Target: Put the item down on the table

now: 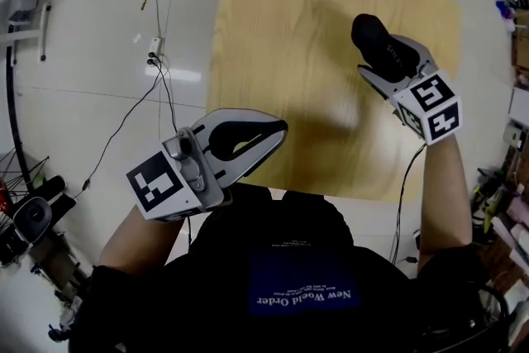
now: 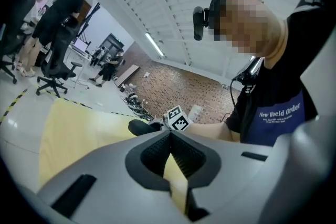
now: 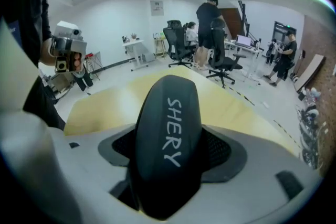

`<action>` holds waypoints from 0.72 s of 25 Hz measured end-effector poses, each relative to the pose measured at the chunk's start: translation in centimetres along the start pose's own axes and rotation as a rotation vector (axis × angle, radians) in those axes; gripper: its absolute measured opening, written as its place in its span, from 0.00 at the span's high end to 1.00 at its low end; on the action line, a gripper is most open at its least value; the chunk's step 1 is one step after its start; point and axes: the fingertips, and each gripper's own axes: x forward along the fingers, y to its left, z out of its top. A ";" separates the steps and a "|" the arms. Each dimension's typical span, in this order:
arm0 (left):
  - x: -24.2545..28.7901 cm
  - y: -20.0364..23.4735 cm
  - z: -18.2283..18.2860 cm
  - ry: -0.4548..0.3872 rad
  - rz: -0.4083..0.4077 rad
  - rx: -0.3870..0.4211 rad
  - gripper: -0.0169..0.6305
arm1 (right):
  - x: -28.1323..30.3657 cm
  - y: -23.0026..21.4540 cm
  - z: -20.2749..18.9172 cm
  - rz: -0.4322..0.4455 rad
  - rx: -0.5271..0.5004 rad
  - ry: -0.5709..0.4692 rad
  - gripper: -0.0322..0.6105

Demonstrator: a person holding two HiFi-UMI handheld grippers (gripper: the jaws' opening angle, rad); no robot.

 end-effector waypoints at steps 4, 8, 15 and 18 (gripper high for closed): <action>0.5 1.0 -1.9 0.015 0.002 -0.004 0.99 | 2.4 -0.2 -2.4 -0.026 -0.064 0.079 0.43; 0.0 1.5 -2.6 0.016 0.007 -0.016 0.99 | 3.6 0.4 -3.3 -0.043 -0.118 0.129 0.43; 0.7 1.3 -4.1 0.023 0.012 -0.015 0.99 | 4.8 1.3 -5.8 -0.004 -0.112 0.155 0.43; 1.0 1.8 -3.6 0.023 0.018 -0.020 0.99 | 4.9 0.4 -5.0 0.001 -0.124 0.148 0.37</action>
